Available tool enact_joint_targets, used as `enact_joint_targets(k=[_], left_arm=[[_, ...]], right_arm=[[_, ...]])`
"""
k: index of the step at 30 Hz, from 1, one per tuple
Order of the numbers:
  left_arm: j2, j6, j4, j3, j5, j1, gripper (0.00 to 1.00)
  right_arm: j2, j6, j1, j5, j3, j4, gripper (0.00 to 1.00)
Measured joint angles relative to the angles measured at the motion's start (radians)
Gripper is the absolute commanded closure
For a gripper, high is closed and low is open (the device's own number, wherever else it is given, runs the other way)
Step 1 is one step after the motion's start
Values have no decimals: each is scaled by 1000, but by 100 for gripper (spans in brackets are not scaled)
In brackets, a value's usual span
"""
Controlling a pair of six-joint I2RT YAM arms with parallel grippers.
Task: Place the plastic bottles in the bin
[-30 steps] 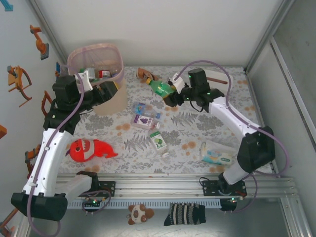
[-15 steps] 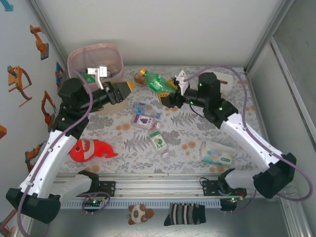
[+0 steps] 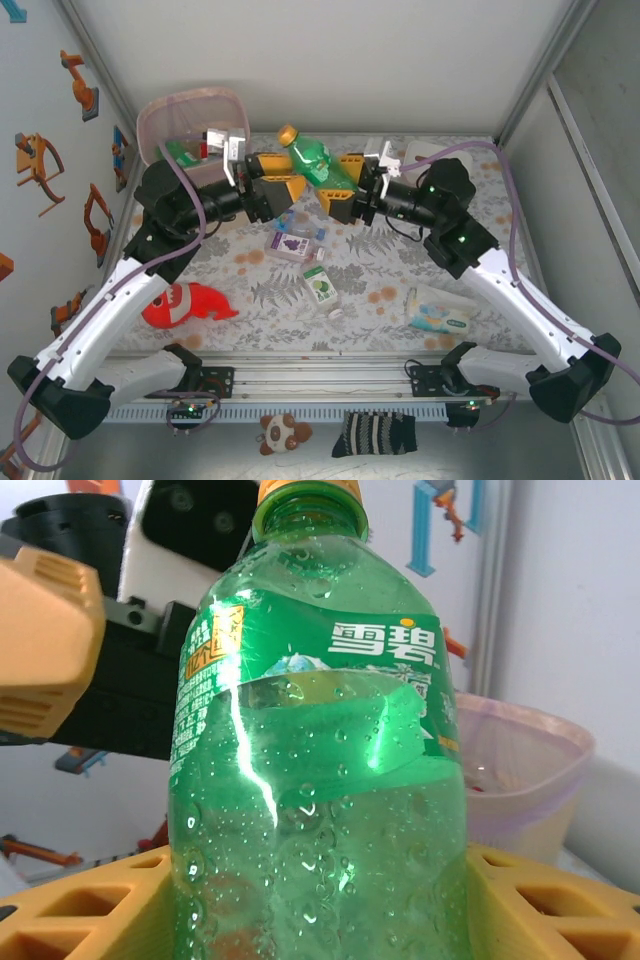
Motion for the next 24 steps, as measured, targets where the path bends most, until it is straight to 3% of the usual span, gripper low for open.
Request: enact_joint_targets(k=[8, 16, 24], left_arm=[[12, 33, 66, 18, -23, -30, 23], [-67, 86, 81, 18, -85, -30, 35], [-61, 91, 90, 19, -87, -30, 40]], right_arm=[[-8, 9, 55, -22, 0, -4, 53], [-52, 2, 67, -16, 0, -42, 54], [-57, -17, 73, -14, 0, -73, 54]])
